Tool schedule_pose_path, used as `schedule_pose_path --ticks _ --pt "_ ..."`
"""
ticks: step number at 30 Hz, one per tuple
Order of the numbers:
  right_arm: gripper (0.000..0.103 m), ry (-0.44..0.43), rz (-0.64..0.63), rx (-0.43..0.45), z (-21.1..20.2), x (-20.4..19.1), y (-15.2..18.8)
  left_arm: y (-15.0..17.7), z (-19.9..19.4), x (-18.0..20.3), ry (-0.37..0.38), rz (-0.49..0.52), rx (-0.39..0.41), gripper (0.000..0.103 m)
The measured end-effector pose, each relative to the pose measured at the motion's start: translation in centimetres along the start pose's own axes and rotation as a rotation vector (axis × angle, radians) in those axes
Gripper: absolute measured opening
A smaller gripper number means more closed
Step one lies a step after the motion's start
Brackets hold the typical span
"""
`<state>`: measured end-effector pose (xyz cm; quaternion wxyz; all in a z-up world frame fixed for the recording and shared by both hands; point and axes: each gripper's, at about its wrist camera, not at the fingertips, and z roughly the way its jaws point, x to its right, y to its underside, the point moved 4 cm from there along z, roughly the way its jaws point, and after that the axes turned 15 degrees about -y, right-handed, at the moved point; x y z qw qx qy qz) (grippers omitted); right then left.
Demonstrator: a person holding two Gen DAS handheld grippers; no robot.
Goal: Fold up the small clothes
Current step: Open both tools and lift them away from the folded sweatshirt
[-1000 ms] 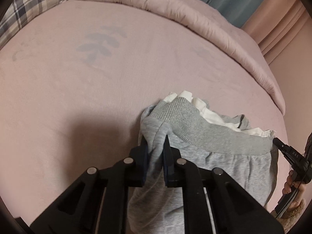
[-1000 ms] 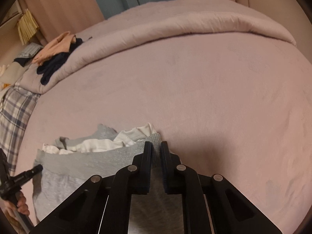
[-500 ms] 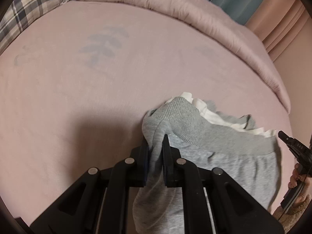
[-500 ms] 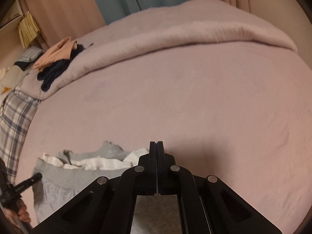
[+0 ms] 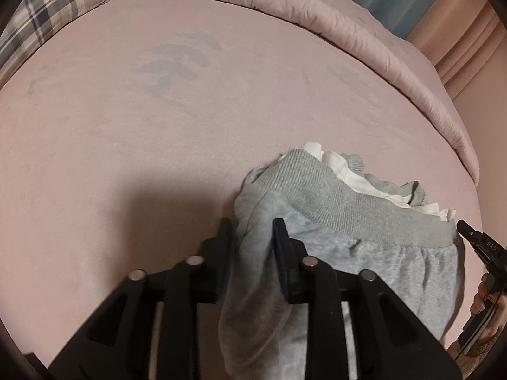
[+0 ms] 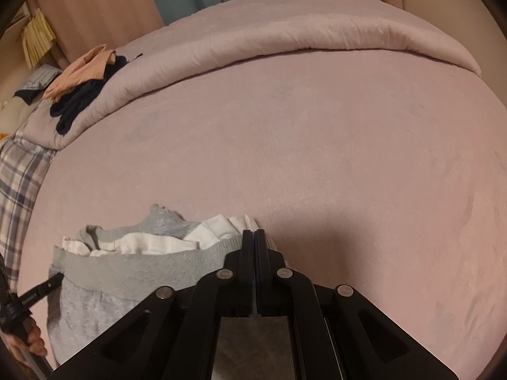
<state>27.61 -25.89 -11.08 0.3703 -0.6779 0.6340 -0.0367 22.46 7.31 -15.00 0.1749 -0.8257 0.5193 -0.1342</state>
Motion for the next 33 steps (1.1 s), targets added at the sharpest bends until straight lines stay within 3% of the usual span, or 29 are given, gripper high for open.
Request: schedule_pose_path --ticks 2,4,7,8,10,11,12,15,17,23,26,30,33 --pt "0.001 -0.016 0.007 0.009 -0.6 0.0 0.1 0.2 -1.1 -0.3 0.0 -0.009 0.018 0.048" --pt "0.001 -0.023 0.01 0.018 -1.5 0.0 0.2 0.3 -2.5 -0.7 0.022 -0.013 0.041 0.054" --pt "0.005 -0.031 0.01 0.037 -2.9 -0.1 0.3 0.6 -4.5 -1.0 0.056 -0.017 0.066 0.074" --pt "0.011 -0.032 0.009 0.044 -3.5 -0.2 0.5 0.8 -5.2 -1.1 0.059 -0.015 0.079 0.081" --pt "0.029 -0.032 0.005 0.06 -4.6 -0.3 0.6 1.4 -6.6 -1.1 0.061 -0.005 0.107 0.086" --pt "0.045 -0.037 0.004 0.075 -5.3 -0.4 0.9 1.8 -7.1 -1.1 0.061 0.0 0.116 0.09" --pt "0.051 -0.043 0.003 0.086 -5.8 -0.5 1.0 2.2 -7.5 -1.1 0.059 0.004 0.122 0.093" --pt "0.067 -0.058 0.011 0.114 -7.6 -0.5 1.7 3.4 -8.5 -1.2 0.058 0.008 0.133 0.096" --pt "0.072 -0.065 0.025 0.13 -8.4 -0.2 2.3 4.4 -8.7 -1.3 0.051 0.002 0.122 0.096" --pt "0.077 -0.095 0.105 0.166 -10.2 0.9 5.4 7.7 -7.7 -1.3 0.042 0.009 0.065 0.096" --pt "0.079 -0.055 0.105 0.216 -10.9 1.1 7.4 9.3 -7.2 -1.4 0.056 0.004 0.031 0.096" --pt "0.081 -0.122 0.159 0.169 -10.0 1.7 9.6 10.9 -6.9 -1.7 0.057 0.004 0.009 0.096" --pt "0.081 -0.115 0.218 0.152 -9.3 2.5 10.9 11.7 -6.9 -2.0 0.057 -0.015 -0.004 0.096"
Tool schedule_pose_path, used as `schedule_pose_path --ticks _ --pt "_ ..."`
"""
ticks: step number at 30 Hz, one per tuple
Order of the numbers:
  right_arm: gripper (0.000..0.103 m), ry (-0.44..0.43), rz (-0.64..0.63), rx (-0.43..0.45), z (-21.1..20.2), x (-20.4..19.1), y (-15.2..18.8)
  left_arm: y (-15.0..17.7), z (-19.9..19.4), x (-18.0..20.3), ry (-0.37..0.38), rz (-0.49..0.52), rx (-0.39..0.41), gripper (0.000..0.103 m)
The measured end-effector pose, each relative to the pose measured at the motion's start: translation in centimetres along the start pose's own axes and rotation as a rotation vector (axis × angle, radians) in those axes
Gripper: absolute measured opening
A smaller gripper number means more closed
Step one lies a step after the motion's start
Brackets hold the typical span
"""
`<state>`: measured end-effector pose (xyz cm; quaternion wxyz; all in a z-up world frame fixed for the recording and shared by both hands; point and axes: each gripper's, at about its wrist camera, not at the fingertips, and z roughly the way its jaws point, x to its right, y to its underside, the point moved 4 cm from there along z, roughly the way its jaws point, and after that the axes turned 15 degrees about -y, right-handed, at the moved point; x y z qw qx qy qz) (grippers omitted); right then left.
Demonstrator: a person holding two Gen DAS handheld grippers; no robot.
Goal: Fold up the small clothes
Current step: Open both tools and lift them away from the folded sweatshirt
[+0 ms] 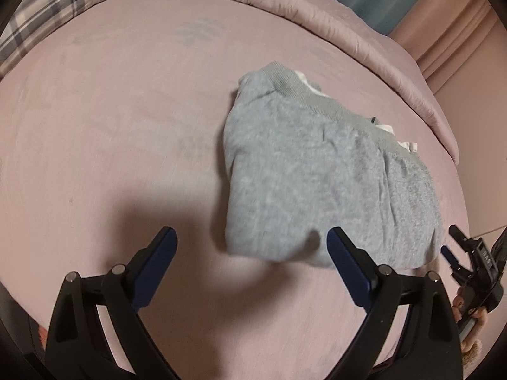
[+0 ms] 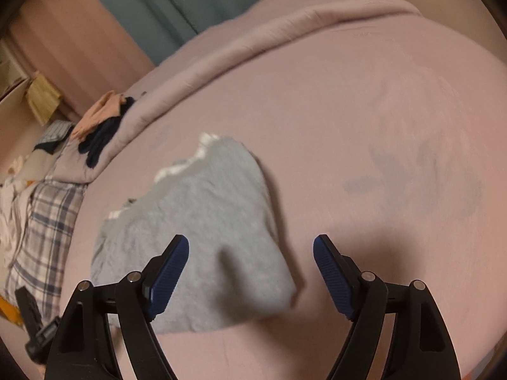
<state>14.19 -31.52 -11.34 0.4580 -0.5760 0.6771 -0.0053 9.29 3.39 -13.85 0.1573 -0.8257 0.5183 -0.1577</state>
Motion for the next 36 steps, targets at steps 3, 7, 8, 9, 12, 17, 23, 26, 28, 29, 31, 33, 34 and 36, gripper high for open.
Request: schedule_pose_path --ticks 3,7,8,9,12,17,23,26,28,29,31,33,34,36 --pt "0.081 -0.014 0.052 -0.012 0.2 0.7 1.1 0.9 -0.2 -0.3 0.015 -0.016 -0.013 0.096" --pt "0.081 -0.016 0.076 -0.016 0.6 1.1 1.9 1.7 -0.6 -1.0 0.011 -0.033 -0.008 0.096" --pt "0.081 -0.011 0.076 -0.01 0.8 1.1 2.0 1.7 -0.7 -1.1 0.013 -0.037 -0.008 0.096" --pt "0.081 -0.024 0.077 -0.009 0.9 1.0 2.1 1.7 -0.8 -1.3 0.016 -0.042 -0.008 0.096" --pt "0.081 -0.095 0.113 -0.032 1.8 1.0 2.7 1.8 -1.0 -1.7 0.022 -0.048 -0.004 0.096" --pt "0.081 -0.131 0.126 -0.029 3.0 0.9 2.8 2.0 -1.1 -2.2 0.035 -0.058 -0.007 0.096" --pt "0.082 -0.172 0.162 -0.019 3.5 1.3 2.4 2.2 -0.8 -2.6 0.038 -0.061 -0.022 0.096" --pt "0.082 -0.179 0.179 -0.023 3.7 1.5 1.9 2.1 -0.8 -2.6 0.039 -0.06 -0.026 0.096" --pt "0.082 -0.168 0.196 -0.029 3.6 1.5 1.8 2.1 -0.8 -2.6 0.039 -0.059 -0.027 0.096" --pt "0.082 -0.162 0.201 -0.029 3.5 1.4 1.7 2.0 -0.8 -2.6 0.042 -0.06 -0.027 0.096" --pt "0.082 -0.132 0.199 -0.047 3.2 1.3 2.0 1.9 -0.7 -2.6 0.044 -0.062 -0.026 0.096" --pt "0.082 -0.107 0.198 -0.053 2.8 1.3 2.3 1.8 -0.5 -2.6 0.043 -0.063 -0.028 0.096" --pt "0.082 -0.089 0.2 -0.048 2.3 1.5 2.5 1.8 -0.5 -2.6 0.044 -0.063 -0.029 0.096" --pt "0.082 -0.059 0.202 -0.026 1.3 2.0 2.7 1.8 -0.5 -2.6 0.049 -0.064 -0.029 0.096"
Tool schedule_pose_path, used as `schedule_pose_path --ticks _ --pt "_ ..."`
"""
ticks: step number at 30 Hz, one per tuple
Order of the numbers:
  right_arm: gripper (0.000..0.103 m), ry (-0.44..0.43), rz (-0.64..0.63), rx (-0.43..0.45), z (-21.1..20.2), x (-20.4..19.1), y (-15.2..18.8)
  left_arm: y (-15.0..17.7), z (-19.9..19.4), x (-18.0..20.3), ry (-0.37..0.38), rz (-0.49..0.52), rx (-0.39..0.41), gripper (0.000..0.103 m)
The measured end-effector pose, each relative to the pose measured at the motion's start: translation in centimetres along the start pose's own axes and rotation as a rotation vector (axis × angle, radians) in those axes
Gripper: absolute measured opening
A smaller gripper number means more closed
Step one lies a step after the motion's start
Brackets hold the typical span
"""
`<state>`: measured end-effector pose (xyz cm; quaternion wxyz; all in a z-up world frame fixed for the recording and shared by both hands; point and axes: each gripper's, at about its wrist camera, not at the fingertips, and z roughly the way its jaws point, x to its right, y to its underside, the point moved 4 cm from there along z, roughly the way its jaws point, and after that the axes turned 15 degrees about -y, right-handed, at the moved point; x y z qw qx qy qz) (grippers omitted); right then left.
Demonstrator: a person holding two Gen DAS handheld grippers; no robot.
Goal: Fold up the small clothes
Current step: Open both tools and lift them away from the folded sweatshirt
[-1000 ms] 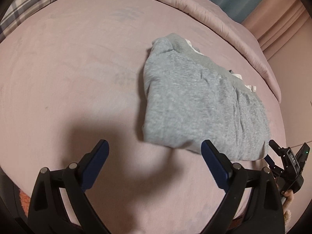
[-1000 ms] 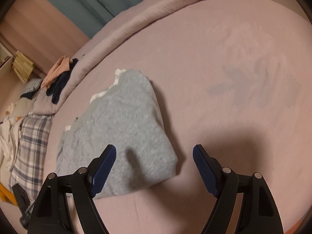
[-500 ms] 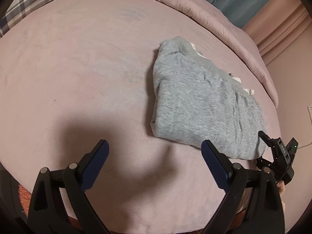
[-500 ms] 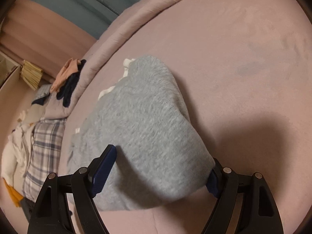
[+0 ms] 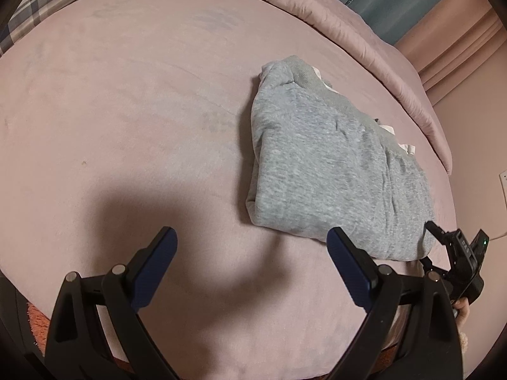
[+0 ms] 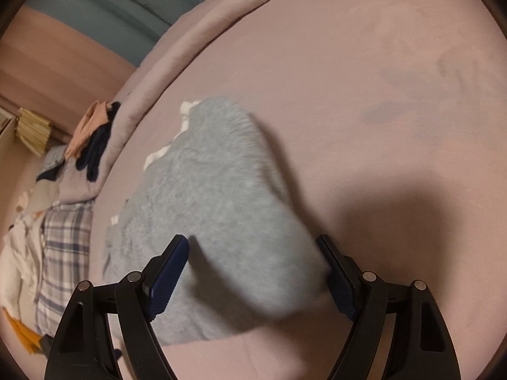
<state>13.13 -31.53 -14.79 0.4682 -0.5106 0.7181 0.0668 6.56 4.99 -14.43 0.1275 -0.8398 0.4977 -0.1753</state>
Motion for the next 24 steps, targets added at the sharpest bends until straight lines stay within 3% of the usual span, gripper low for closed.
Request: schedule_pose_path --ticks 4,8,17,20,22,23,24 --pt "0.082 0.022 -0.002 0.003 -0.5 0.9 -0.1 -0.1 -0.1 -0.1 0.006 -0.004 0.006 0.096" --pt "0.091 0.012 -0.026 -0.016 0.7 0.1 -0.1 -0.2 0.0 -0.1 0.006 -0.008 0.001 0.096" --pt "0.092 -0.111 0.012 -0.039 4.9 -1.4 -2.3 -0.3 0.1 -0.6 0.004 -0.02 -0.006 0.096" --pt "0.077 -0.117 0.019 -0.05 5.7 -1.8 -2.7 -0.4 0.2 -0.6 0.004 -0.023 -0.01 0.096" --pt "0.06 -0.085 0.001 -0.052 5.8 -1.8 -2.5 -0.4 0.2 -0.6 0.007 -0.022 -0.012 0.096" --pt "0.044 -0.068 -0.009 -0.051 5.8 -1.7 -2.4 -0.4 0.1 -0.6 0.009 -0.02 -0.012 0.096" --pt "0.035 -0.073 -0.005 -0.054 5.7 -1.6 -2.3 -0.4 0.1 -0.5 0.011 -0.019 -0.012 0.096"
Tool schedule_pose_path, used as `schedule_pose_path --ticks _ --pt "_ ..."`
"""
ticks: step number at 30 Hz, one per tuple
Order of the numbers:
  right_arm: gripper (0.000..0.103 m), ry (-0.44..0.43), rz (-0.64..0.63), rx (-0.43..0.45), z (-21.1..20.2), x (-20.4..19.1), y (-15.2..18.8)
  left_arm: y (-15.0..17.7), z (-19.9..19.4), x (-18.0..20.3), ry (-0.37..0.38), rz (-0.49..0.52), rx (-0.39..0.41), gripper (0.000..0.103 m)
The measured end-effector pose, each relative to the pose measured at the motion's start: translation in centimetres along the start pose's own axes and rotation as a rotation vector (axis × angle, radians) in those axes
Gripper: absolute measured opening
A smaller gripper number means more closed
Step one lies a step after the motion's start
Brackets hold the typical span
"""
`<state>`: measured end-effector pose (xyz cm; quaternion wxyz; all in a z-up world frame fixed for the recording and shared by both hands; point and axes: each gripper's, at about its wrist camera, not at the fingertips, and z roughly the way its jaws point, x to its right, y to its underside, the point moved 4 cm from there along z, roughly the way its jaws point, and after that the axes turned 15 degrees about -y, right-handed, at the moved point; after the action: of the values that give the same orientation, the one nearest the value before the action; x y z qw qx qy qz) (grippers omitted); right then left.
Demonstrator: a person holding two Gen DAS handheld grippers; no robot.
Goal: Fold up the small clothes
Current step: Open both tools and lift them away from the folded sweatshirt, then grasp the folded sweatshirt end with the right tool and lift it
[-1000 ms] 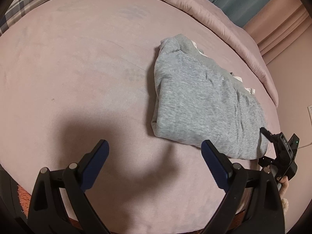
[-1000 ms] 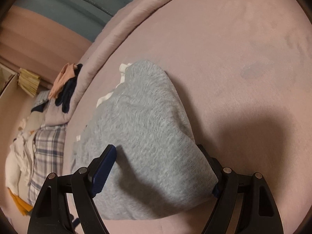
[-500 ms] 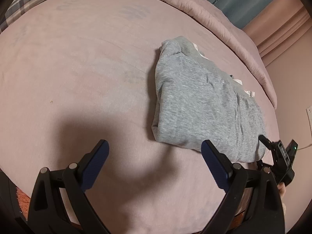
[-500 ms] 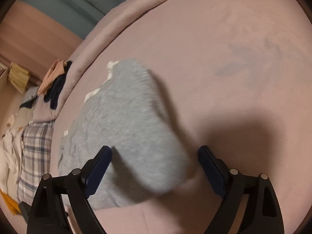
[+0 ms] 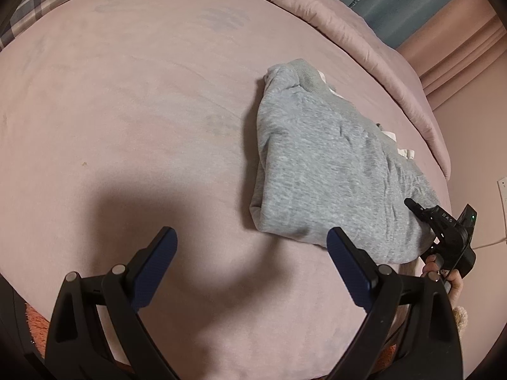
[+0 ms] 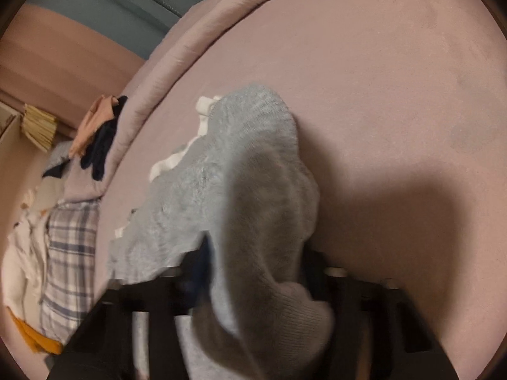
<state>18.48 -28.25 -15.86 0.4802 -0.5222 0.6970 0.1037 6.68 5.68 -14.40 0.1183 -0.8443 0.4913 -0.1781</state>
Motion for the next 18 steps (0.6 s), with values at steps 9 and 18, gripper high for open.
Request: schedule_pose_path --ticks 9,18 --pt "0.028 -0.085 -0.027 0.065 -4.2 -1.7 0.6 -0.3 -0.7 0.2 0.006 0.017 0.016 0.096" --pt "0.028 0.004 -0.08 0.153 -9.2 -2.1 -0.4 -0.1 -0.9 0.9 0.022 0.045 0.02 0.096"
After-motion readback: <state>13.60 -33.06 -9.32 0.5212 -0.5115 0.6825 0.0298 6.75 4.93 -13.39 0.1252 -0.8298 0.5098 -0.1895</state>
